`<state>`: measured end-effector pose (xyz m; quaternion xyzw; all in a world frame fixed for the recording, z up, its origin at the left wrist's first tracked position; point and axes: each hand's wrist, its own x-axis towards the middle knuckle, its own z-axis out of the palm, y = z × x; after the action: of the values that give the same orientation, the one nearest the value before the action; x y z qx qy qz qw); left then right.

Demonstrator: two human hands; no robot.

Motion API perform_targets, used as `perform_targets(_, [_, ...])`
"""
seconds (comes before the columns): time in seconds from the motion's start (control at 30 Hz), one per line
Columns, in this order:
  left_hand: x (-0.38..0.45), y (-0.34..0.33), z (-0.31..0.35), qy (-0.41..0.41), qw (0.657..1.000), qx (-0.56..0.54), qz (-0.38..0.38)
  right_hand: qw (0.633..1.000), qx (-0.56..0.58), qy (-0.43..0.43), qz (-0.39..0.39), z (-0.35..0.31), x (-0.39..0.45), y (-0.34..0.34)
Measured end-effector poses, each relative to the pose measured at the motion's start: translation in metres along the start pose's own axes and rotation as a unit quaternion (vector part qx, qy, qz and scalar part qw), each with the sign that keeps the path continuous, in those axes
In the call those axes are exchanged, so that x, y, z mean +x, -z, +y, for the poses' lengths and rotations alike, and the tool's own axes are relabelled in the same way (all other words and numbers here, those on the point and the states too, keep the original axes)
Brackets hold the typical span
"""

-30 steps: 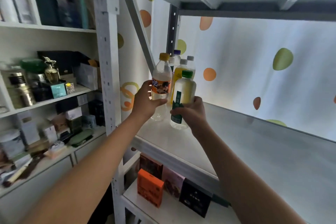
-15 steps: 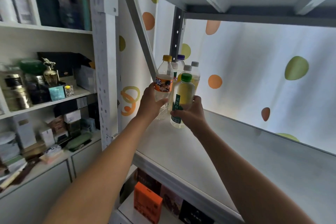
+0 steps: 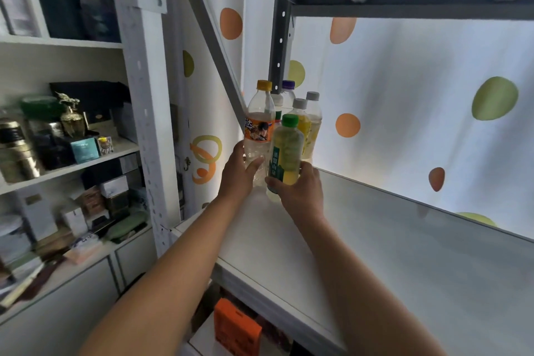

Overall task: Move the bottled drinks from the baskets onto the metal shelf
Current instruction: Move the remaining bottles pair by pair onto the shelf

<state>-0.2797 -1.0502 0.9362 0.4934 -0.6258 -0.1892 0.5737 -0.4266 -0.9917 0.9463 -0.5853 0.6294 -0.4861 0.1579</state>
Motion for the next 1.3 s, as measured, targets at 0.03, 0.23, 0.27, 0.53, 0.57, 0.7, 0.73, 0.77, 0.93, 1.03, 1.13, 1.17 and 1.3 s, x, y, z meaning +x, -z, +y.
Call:
perform_targets(0.03, [0.0, 0.0, -0.003, 0.018, 1.0, -0.002, -0.009, 1.0, -0.024, 0.003, -0.009, 0.003, -0.001, 0.001])
perform_targets(0.23, [0.002, -0.002, -0.009, 0.039, 0.999, 0.013, -0.021, 1.0, -0.015, 0.003, -0.026, 0.007, -0.005, 0.01])
perform_targets(0.27, [0.001, -0.002, -0.009, 0.036, 0.999, 0.018, -0.021, 1.0, -0.011, -0.001, -0.02, 0.006, -0.005, 0.009])
perform_targets(0.53, [0.0, -0.001, -0.012, 0.023, 0.999, 0.04, -0.024, 1.0, 0.011, -0.012, -0.002, 0.0, -0.004, -0.004])
perform_targets(0.57, [0.001, 0.0, -0.012, 0.024, 0.999, 0.041, -0.026, 1.0, 0.015, -0.014, -0.002, 0.0, -0.004, -0.005])
perform_targets(0.7, [0.001, 0.0, -0.012, 0.024, 0.998, 0.058, -0.031, 1.0, 0.023, -0.019, -0.007, 0.003, -0.003, -0.007])
perform_targets(0.73, [0.001, 0.001, -0.011, 0.023, 0.997, 0.062, -0.035, 0.999, 0.026, -0.019, -0.008, 0.003, -0.003, -0.007])
perform_targets(0.77, [-0.001, 0.001, -0.009, 0.023, 0.997, 0.066, -0.038, 0.999, 0.029, -0.018, -0.009, 0.004, -0.004, -0.007])
perform_targets(0.93, [-0.011, 0.006, 0.001, 0.062, 0.991, 0.12, -0.014, 0.999, 0.016, -0.043, -0.021, 0.007, -0.005, -0.005])
perform_targets(1.03, [-0.028, 0.018, 0.012, 0.091, 0.973, 0.204, -0.055, 0.997, -0.048, -0.053, -0.016, 0.002, -0.008, -0.002])
perform_targets(1.13, [-0.057, 0.036, 0.02, 0.083, 0.927, 0.334, -0.151, 0.984, -0.166, -0.045, -0.035, -0.002, -0.016, 0.006])
perform_targets(1.17, [-0.067, 0.046, 0.025, 0.073, 0.906, 0.372, -0.187, 0.979, -0.191, -0.041, -0.057, -0.006, -0.022, 0.009])
perform_targets(1.3, [-0.109, 0.093, 0.045, 0.039, 0.864, 0.418, -0.28, 0.953, -0.268, -0.019, -0.143, -0.023, -0.062, 0.016])
